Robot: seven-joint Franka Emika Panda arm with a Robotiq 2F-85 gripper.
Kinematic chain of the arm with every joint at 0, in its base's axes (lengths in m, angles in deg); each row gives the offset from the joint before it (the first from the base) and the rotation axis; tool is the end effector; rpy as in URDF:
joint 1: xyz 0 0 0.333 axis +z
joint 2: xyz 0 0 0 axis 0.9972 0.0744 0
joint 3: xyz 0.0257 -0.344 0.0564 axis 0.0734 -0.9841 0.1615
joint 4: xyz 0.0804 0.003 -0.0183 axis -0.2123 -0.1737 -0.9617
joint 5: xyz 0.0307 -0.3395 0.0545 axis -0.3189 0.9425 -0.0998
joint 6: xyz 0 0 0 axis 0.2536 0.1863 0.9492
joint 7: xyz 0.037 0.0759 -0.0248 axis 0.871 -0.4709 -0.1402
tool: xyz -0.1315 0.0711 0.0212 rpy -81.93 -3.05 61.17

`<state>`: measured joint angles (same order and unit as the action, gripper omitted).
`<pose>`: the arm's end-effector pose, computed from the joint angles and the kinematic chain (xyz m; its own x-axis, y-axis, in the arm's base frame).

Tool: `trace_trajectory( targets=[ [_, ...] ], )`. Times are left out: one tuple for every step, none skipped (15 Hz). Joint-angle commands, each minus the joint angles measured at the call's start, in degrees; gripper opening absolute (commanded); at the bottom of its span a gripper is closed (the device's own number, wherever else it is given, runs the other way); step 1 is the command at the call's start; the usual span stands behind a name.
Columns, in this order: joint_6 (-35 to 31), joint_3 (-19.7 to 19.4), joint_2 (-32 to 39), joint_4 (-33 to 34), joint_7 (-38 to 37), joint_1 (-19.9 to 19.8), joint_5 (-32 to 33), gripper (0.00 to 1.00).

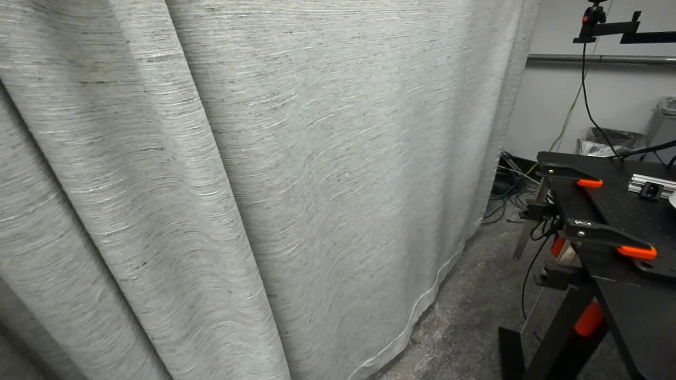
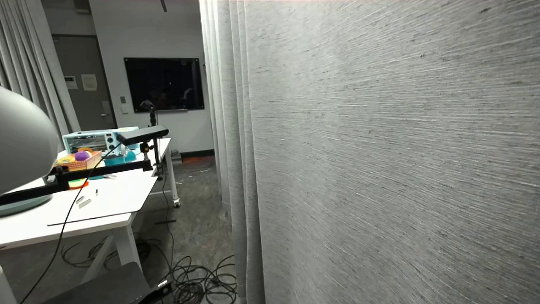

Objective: Pull the curtain to the right

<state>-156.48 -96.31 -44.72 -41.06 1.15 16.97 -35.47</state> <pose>0.1719 -0.7251 0.5486 0.2833 -0.8488 0.4464 -0.8821 -0.4133 -0.2261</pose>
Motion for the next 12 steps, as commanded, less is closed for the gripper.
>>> trace_trajectory(
  targets=[
    [3.5,-0.6,3.7,5.5,-2.1,-3.9,-0.5,0.01],
    [-1.7,-1.9,-7.2,-11.1,-0.4,2.5,2.3,0.01],
    [-2.1,-1.8,-7.7,-12.1,0.3,2.2,2.0,0.01],
    [-2.7,-2.0,-9.1,-14.5,1.0,2.9,2.1,0.01],
    [-3.2,-2.0,-10.7,-17.1,1.9,3.7,2.3,0.01],
    [-3.6,-2.1,-12.6,-19.8,2.4,5.0,3.1,0.01],
    [-4.2,-2.0,-14.4,-22.6,3.0,6.1,3.7,0.01],
    [-5.0,-2.0,-16.2,-25.3,3.7,7.2,4.6,0.01],
    [-6.0,-1.9,-18.0,-28.1,4.1,8.4,5.4,0.01],
    [-7.0,-1.7,-19.9,-30.9,4.9,9.5,6.3,0.01],
    [-8.5,1.2,-22.1,-33.6,4.7,8.4,8.4,0.01],
    [-9.8,1.4,-23.9,-36.5,5.2,9.4,9.3,0.01]
  ],
)
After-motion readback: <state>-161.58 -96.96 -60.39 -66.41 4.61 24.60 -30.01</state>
